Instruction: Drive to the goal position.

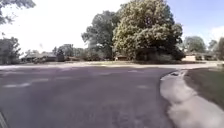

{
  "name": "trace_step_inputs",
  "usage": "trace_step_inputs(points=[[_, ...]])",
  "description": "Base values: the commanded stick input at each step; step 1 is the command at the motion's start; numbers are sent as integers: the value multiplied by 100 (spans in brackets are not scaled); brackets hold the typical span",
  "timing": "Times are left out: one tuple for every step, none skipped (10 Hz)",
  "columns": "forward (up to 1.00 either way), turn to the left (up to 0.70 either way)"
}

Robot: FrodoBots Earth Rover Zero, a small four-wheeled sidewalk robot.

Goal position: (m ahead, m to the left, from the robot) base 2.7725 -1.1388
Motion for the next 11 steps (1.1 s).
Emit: trace_step_inputs(points=[[70, 0], [70, 0], [70, 0], [70, 0], [70, 0], [70, 0], [70, -17], [70, -35], [70, -35], [70, -35], [70, -35]])
